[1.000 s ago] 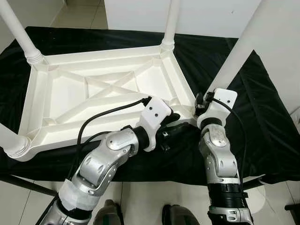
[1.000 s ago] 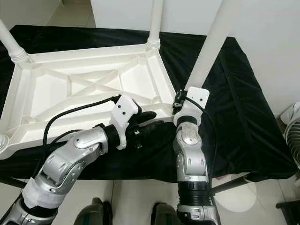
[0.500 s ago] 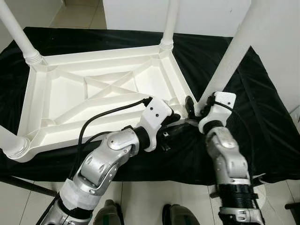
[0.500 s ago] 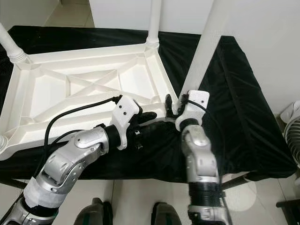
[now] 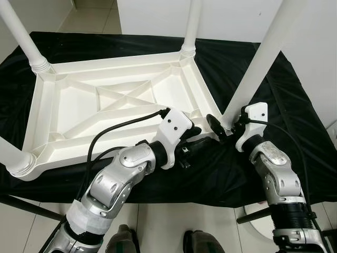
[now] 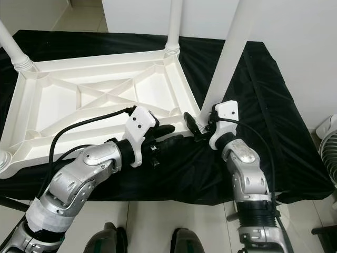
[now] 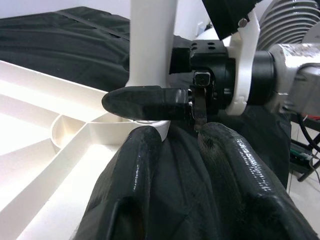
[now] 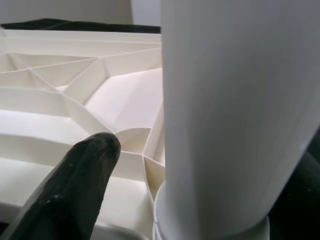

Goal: Building children table

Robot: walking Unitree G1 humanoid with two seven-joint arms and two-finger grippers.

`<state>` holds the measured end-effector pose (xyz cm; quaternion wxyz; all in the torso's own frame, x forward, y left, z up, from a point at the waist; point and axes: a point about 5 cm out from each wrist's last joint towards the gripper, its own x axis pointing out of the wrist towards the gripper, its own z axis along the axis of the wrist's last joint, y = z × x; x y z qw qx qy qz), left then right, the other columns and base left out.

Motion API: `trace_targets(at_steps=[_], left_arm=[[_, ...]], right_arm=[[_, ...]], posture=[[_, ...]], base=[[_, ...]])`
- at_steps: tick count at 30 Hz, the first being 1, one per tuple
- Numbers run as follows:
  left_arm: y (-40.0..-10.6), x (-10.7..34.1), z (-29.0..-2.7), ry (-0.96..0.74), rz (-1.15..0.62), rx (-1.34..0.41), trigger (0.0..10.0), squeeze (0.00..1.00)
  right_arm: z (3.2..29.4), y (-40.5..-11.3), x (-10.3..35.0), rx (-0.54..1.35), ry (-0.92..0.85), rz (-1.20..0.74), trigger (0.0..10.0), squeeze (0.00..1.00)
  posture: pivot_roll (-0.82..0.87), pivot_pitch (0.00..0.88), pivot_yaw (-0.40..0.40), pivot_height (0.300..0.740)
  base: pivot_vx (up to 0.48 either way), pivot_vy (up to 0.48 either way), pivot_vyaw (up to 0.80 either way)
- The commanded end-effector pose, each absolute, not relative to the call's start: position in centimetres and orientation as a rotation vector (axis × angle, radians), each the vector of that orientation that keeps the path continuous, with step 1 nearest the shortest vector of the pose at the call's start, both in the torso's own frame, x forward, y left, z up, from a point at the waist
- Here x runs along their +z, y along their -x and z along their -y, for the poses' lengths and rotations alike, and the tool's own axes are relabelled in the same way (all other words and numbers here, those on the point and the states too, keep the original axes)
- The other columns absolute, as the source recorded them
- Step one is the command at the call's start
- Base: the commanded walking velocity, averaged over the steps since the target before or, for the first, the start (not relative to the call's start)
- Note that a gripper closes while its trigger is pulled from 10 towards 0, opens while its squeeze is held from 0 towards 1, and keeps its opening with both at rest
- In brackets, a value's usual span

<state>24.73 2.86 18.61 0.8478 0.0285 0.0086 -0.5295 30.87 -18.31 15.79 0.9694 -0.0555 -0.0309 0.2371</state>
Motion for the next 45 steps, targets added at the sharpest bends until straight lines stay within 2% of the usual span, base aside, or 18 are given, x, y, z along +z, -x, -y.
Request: trace_targets(at_steps=[1,2,3,4,12,16,18,27,29,31,32,34,37,45], left_arm=[[-24.8,18.8,-2.8,-0.074,-0.006,-1.121,10.0,0.0],[-24.8,18.8,-2.8,-0.075,-0.005,-1.121,10.0,0.0],[-24.8,18.8,-2.8,-0.075,-0.005,-1.121,10.0,0.0],[-24.8,18.9,-2.8,-0.076,-0.003,-1.12,10.0,0.0],[-24.9,18.9,-2.9,-0.078,-0.003,-1.116,10.0,0.0],[-24.8,18.8,-2.9,-0.077,-0.005,-1.118,10.0,0.0],[-24.8,18.7,-2.8,-0.076,-0.009,-1.12,10.0,0.0],[-24.7,18.4,-2.7,-0.082,-0.015,-1.128,10.0,0.0],[-24.7,18.4,-2.7,-0.082,-0.017,-1.132,10.0,0.0],[-24.6,18.3,-2.6,-0.086,-0.019,-1.142,10.0,0.0],[-24.6,18.3,-2.6,-0.086,-0.019,-1.142,10.0,0.0],[-24.6,18.3,-2.6,-0.088,-0.019,-1.147,10.0,0.0],[-24.6,18.3,-2.5,-0.091,-0.018,-1.149,10.0,0.0],[-24.5,18.3,-2.6,-0.094,-0.017,-1.149,10.0,0.0]], right_arm=[[18.0,-31.2,15.4,0.551,0.134,0.046,10.0,0.0],[18.2,-31.5,15.2,0.575,0.158,0.037,4.6,0.0],[18.2,-31.5,15.2,0.575,0.158,0.037,4.6,0.0],[18.4,-31.8,14.8,0.607,0.177,0.013,0.0,0.0],[18.5,-31.2,14.1,0.643,0.169,-0.026,0.0,0.0],[18.3,-30.9,13.9,0.603,0.13,-0.03,0.0,0.0],[18.1,-30.8,13.5,0.507,0.12,-0.034,0.0,0.0],[16.5,-29.8,13.6,0.444,0.086,-0.017,0.0,0.0],[16.0,-29.5,13.6,0.383,0.058,-0.013,0.0,0.0],[15.3,-29.3,13.7,0.165,0.02,-0.014,0.0,0.0],[15.3,-29.3,13.7,0.165,0.02,-0.014,0.0,0.0],[15.0,-29.1,13.7,0.009,-0.004,-0.011,0.0,0.0],[14.9,-28.8,13.5,-0.101,-0.03,-0.017,0.0,0.0],[14.2,-28.4,13.3,-0.153,-0.084,-0.03,0.0,0.0]], posture=[[-0.05,0.081,0.028,0.74],[-0.04,0.081,0.027,0.74],[-0.04,0.081,0.027,0.74],[-0.04,0.079,0.026,0.74],[-0.04,0.082,0.024,0.74],[-0.04,0.082,0.024,0.74],[-0.05,0.085,0.026,0.74],[-0.06,0.088,0.029,0.74],[-0.06,0.084,0.03,0.74],[-0.07,0.075,0.029,0.74],[-0.07,0.075,0.029,0.74],[-0.07,0.068,0.028,0.74],[-0.06,0.063,0.028,0.74],[-0.05,0.046,0.025,0.74]], base=[[0.0,0.0,0.0],[0.0,0.0,0.0],[0.0,0.0,0.0],[0.0,0.0,0.0],[0.0,0.0,0.0],[0.0,0.0,0.0],[0.0,0.0,0.0],[0.0,0.0,0.0],[0.0,0.0,0.0],[0.0,0.0,0.0],[0.0,0.0,0.0],[0.0,0.0,0.0],[0.0,0.0,0.0],[0.0,0.0,0.0]])
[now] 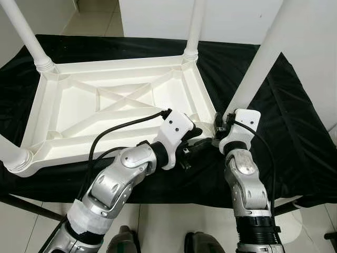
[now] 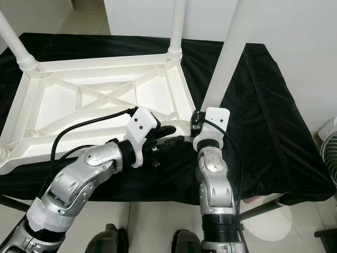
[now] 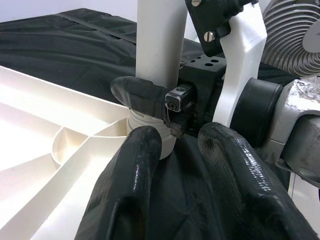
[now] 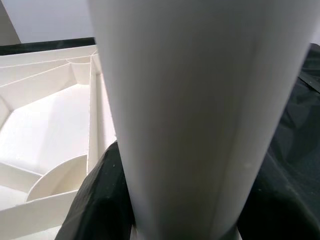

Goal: Building children table

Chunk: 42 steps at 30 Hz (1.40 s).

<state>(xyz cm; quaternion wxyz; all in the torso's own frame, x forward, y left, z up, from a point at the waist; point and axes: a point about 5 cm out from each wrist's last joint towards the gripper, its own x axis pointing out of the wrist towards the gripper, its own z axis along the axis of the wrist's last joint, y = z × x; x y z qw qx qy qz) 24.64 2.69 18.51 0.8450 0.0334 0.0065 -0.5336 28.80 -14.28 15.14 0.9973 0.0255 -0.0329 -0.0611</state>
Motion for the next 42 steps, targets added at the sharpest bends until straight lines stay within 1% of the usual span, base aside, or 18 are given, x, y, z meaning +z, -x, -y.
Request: trace_targets(at_steps=[1,3,4,5,6,7,8,14,19,20,22,23,32,37,38,39,40,42], left_arm=[[-24.5,18.4,-2.7,-0.098,-0.016,-1.148,10.0,0.0],[-24.5,18.4,-2.7,-0.1,-0.015,-1.148,10.0,0.0],[-24.4,18.3,-2.7,-0.099,-0.015,-1.148,10.0,0.0],[-24.4,18.3,-2.7,-0.099,-0.015,-1.148,10.0,0.0],[-24.4,18.3,-2.7,-0.098,-0.016,-1.147,10.0,0.0],[-24.4,18.4,-2.7,-0.098,-0.015,-1.147,10.0,0.0],[-24.5,18.4,-2.6,-0.098,-0.014,-1.146,10.0,0.0],[-24.5,18.5,-2.6,-0.099,-0.009,-1.145,10.0,0.0],[-24.8,18.7,-2.9,-0.085,-0.001,-1.122,10.0,0.0],[-24.8,18.7,-3.0,-0.085,-0.001,-1.117,10.0,0.0],[-24.8,18.7,-3.0,-0.085,-0.002,-1.116,10.0,0.0],[-24.7,18.7,-3.0,-0.087,-0.002,-1.119,10.0,0.0],[-24.8,18.8,-2.9,-0.092,0.0,-1.121,10.0,0.0],[-24.9,18.9,-2.9,-0.095,0.002,-1.119,10.0,0.0],[-25.1,19.0,-3.0,-0.1,0.003,-1.115,10.0,0.0],[-25.1,19.0,-3.0,-0.1,0.003,-1.115,10.0,0.0],[-25.1,19.1,-3.1,-0.104,0.007,-1.113,10.0,0.0],[-25.2,19.2,-3.2,-0.111,0.009,-1.113,10.0,0.0]], right_arm=[[14.2,-28.3,13.4,-0.147,-0.083,-0.024,0.0,0.0],[14.1,-28.3,13.5,-0.142,-0.08,-0.018,0.0,0.0],[13.9,-28.2,13.6,-0.134,-0.083,-0.017,1.6,0.0],[13.9,-28.2,13.6,-0.134,-0.083,-0.017,1.6,0.0],[13.8,-28.2,13.7,-0.131,-0.086,-0.018,10.0,0.0],[13.6,-28.3,13.9,-0.113,-0.097,-0.011,10.0,0.0],[13.5,-28.4,14.1,-0.097,-0.108,0.007,10.0,1.0],[14.4,-28.7,14.7,-0.052,-0.091,0.039,10.0,1.0],[15.6,-28.9,15.3,0.11,-0.055,0.063,10.0,1.0],[15.9,-29.0,15.3,0.163,-0.029,0.06,10.0,0.51],[16.2,-29.1,15.3,0.198,-0.01,0.057,10.0,0.51],[16.5,-29.3,15.4,0.256,0.027,0.057,10.0,0.0],[16.4,-30.2,15.7,0.532,0.117,0.062,10.0,0.0],[16.3,-30.5,15.5,0.586,0.124,0.048,10.0,0.0],[16.3,-30.6,15.1,0.635,0.137,0.028,8.4,0.0],[16.3,-30.6,15.1,0.635,0.137,0.028,8.4,0.0],[16.4,-30.7,14.8,0.666,0.135,0.017,0.0,0.0],[16.7,-30.7,14.6,0.695,0.134,-0.001,0.0,0.0]], posture=[[-0.04,0.049,0.023,0.74],[-0.04,0.049,0.023,0.74],[-0.04,0.042,0.022,0.74],[-0.04,0.042,0.022,0.74],[-0.04,0.042,0.022,0.74],[-0.04,0.034,0.021,0.74],[-0.04,0.035,0.022,0.74],[-0.04,0.035,0.017,0.74],[-0.04,0.05,0.019,0.74],[-0.04,0.056,0.019,0.74],[-0.04,0.056,0.019,0.74],[-0.04,0.059,0.022,0.74],[-0.03,0.058,0.023,0.74],[-0.03,0.06,0.024,0.74],[-0.02,0.056,0.025,0.74],[-0.02,0.056,0.025,0.74],[-0.02,0.05,0.024,0.74],[-0.02,0.046,0.026,0.74]], base=[[0.0,0.0,0.0],[0.0,0.0,0.0],[0.0,0.0,0.0],[0.0,0.0,0.0],[0.0,0.0,0.0],[0.0,0.0,0.0],[0.0,0.0,0.0],[0.0,0.0,0.0],[0.0,0.0,0.0],[0.0,0.0,0.0],[0.0,0.0,0.0],[0.0,0.0,0.0],[0.0,0.0,0.0],[0.0,0.0,0.0],[0.0,0.0,0.0],[0.0,0.0,0.0],[0.0,0.0,0.0],[0.0,0.0,0.0]])
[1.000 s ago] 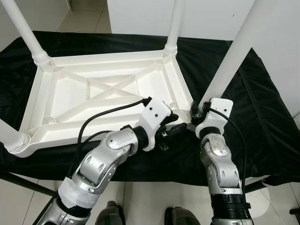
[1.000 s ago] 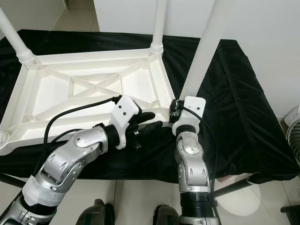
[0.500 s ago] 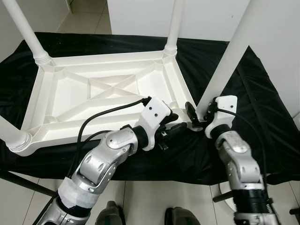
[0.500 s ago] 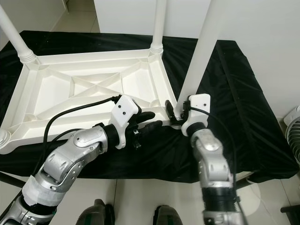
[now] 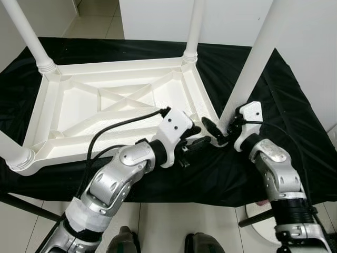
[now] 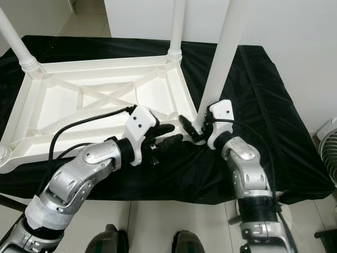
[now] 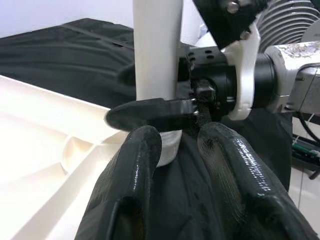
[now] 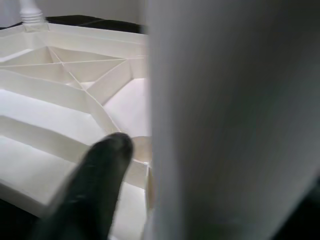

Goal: Building children table

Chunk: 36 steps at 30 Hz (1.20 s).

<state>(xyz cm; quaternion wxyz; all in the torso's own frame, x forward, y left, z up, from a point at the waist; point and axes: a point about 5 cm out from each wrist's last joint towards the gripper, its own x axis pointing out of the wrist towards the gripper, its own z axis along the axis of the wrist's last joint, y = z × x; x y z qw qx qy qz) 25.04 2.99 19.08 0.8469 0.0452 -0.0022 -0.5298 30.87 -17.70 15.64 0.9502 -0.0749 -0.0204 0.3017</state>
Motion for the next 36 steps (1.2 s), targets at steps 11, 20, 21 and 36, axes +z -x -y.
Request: trace_targets(at_steps=[11,20,21,36], left_arm=[[-25.7,19.8,-3.3,-0.13,0.03,-1.112,10.0,0.0],[-25.9,19.9,-3.0,-0.113,0.031,-1.117,10.0,0.0],[-25.9,19.8,-2.9,-0.11,0.03,-1.114,10.0,0.0],[-25.6,19.5,-3.0,-0.088,0.015,-1.107,10.0,0.0]], right_arm=[[18.5,-30.0,13.6,0.639,0.161,-0.037,0.0,0.0],[17.2,-29.8,13.1,0.334,0.013,-0.032,0.0,0.0],[16.7,-29.5,13.0,0.24,-0.004,-0.031,0.0,0.0],[16.0,-29.3,12.9,-0.199,-0.013,-0.086,0.0,0.0]], posture=[[-0.03,0.042,0.04,0.74],[-0.05,0.049,0.043,0.74],[-0.04,0.055,0.045,0.74],[-0.06,0.061,0.042,0.74]], base=[[0.0,0.0,0.0],[0.0,0.0,0.0],[0.0,0.0,0.0],[0.0,0.0,0.0]])
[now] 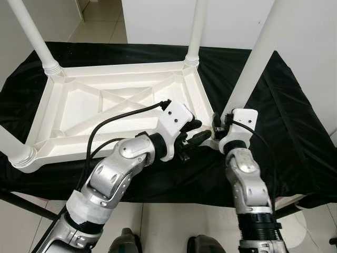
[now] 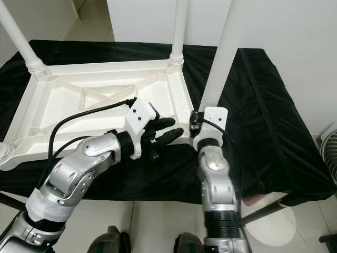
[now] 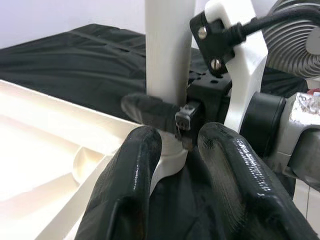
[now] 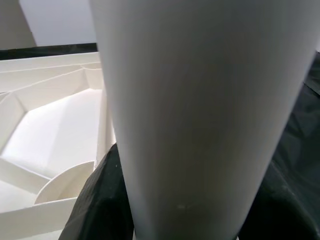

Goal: Building children table

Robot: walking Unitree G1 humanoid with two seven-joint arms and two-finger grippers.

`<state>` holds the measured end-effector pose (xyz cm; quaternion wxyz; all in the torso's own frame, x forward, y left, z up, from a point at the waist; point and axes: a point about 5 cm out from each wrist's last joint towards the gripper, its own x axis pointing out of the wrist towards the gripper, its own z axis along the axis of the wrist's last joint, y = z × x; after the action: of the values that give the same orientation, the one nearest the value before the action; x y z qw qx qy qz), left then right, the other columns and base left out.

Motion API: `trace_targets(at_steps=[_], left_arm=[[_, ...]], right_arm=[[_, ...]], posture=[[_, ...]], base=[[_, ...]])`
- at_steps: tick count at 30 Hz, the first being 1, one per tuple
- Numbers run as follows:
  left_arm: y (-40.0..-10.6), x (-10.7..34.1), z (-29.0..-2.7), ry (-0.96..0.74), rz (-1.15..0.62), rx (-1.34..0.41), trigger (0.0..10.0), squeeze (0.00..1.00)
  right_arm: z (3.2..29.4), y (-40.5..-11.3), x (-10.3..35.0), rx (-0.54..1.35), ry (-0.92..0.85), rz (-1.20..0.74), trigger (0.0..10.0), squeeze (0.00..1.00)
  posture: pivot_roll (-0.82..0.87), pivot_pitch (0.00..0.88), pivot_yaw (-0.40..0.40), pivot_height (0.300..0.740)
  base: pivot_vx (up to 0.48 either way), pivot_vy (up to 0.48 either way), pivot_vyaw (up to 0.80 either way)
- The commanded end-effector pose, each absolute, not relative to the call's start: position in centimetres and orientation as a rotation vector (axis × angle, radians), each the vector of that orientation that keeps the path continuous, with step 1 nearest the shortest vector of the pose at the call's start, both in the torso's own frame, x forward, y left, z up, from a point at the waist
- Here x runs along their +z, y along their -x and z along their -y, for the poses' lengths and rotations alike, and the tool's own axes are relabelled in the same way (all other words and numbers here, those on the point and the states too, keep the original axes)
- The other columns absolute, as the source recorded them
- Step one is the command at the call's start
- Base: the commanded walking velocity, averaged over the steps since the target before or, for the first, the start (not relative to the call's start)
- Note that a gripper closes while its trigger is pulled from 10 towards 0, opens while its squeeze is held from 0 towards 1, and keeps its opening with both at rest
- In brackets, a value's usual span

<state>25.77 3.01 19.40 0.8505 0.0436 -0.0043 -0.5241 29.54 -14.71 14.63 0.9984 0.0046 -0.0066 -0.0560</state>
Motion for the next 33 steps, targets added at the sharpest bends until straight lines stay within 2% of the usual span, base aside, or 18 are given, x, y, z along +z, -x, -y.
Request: trace_targets(at_steps=[1,2,3,5,6,7,9,11,13,16,17,18,19,20,22,26,33], left_arm=[[-25.6,19.6,-2.8,-0.086,0.019,-1.109,10.0,0.0],[-25.6,19.6,-2.8,-0.086,0.019,-1.109,10.0,0.0],[-25.6,19.8,-2.7,-0.086,0.025,-1.108,10.0,0.0],[-25.8,19.9,-2.8,-0.085,0.03,-1.101,10.0,0.0],[-25.8,20.0,-3.0,-0.088,0.034,-1.093,10.0,0.0],[-25.8,20.0,-3.0,-0.088,0.034,-1.093,10.0,0.0],[-25.8,20.0,-3.4,-0.081,0.032,-1.08,10.0,0.0],[-25.8,20.0,-3.4,-0.081,0.032,-1.08,10.0,0.0],[-25.8,19.9,-3.4,-0.083,0.035,-1.063,10.0,0.0],[-26.0,20.0,-3.4,-0.078,0.04,-1.054,10.0,0.0],[-26.1,19.9,-3.3,-0.083,0.042,-1.047,10.0,0.0],[-26.1,19.9,-3.3,-0.083,0.042,-1.047,10.0,0.0],[-26.1,20.0,-3.2,-0.078,0.044,-1.047,10.0,0.0],[-25.9,20.0,-3.0,-0.084,0.046,-1.058,10.0,0.0],[-25.9,20.0,-3.0,-0.084,0.046,-1.058,10.0,0.0],[-25.7,20.0,-2.8,-0.077,0.039,-1.08,10.0,0.0],[-25.5,19.7,-2.9,-0.078,0.02,-1.096,10.0,0.0]], right_arm=[[16.2,-29.2,13.0,-0.197,-0.011,-0.088,0.0,0.0],[16.2,-29.2,13.0,-0.197,-0.011,-0.088,0.0,0.0],[16.1,-29.3,13.0,-0.152,-0.017,-0.091,10.0,0.0],[16.2,-29.5,13.0,-0.105,-0.01,-0.086,10.0,0.0],[16.1,-29.7,13.4,-0.025,-0.013,-0.061,10.0,1.0],[16.1,-29.7,13.4,-0.025,-0.013,-0.061,10.0,1.0],[16.0,-30.1,14.2,0.092,-0.015,-0.027,10.0,1.0],[16.0,-30.1,14.2,0.092,-0.015,-0.027,10.0,1.0],[16.1,-30.3,15.1,0.221,0.0,0.009,10.0,1.0],[16.4,-30.6,15.5,0.265,0.027,0.015,10.0,1.0],[16.8,-30.8,15.7,0.327,0.073,0.017,10.0,0.36],[16.8,-30.8,15.7,0.327,0.073,0.017,10.0,0.36],[17.0,-30.9,15.9,0.369,0.105,0.032,10.0,0.0],[17.2,-30.9,16.2,0.437,0.141,0.052,10.0,0.0],[17.2,-30.9,16.2,0.437,0.141,0.052,10.0,0.0],[17.5,-31.4,16.6,0.551,0.198,0.075,10.0,0.0],[17.6,-31.8,15.8,0.632,0.222,0.04,10.0,0.0]], posture=[[-0.05,0.067,0.035,0.74],[-0.05,0.067,0.035,0.74],[-0.05,0.07,0.034,0.74],[-0.05,0.074,0.028,0.74],[-0.04,0.082,0.014,0.74],[-0.04,0.082,0.014,0.74],[-0.04,0.081,0.01,0.74],[-0.04,0.081,0.01,0.74],[-0.03,0.068,-0.014,0.74],[-0.04,0.07,-0.012,0.74],[-0.04,0.06,-0.012,0.74],[-0.04,0.06,-0.012,0.74],[-0.04,0.06,-0.013,0.74],[-0.04,0.069,-0.01,0.74],[-0.04,0.069,-0.01,0.74],[-0.04,0.086,0.005,0.74],[-0.04,0.089,0.013,0.74]], base=[[0.0,0.0,0.0],[0.0,0.0,0.0],[0.0,0.0,0.0],[0.0,0.0,0.0],[0.0,0.0,0.0],[0.0,0.0,0.0],[0.0,0.0,0.0],[0.0,0.0,0.0],[0.0,0.0,0.0],[0.0,0.0,0.0],[0.0,0.0,0.0],[0.0,0.0,0.0],[0.0,0.0,0.0],[0.0,0.0,0.0],[0.0,0.0,0.0],[0.0,0.0,0.0],[0.0,0.0,0.0]])
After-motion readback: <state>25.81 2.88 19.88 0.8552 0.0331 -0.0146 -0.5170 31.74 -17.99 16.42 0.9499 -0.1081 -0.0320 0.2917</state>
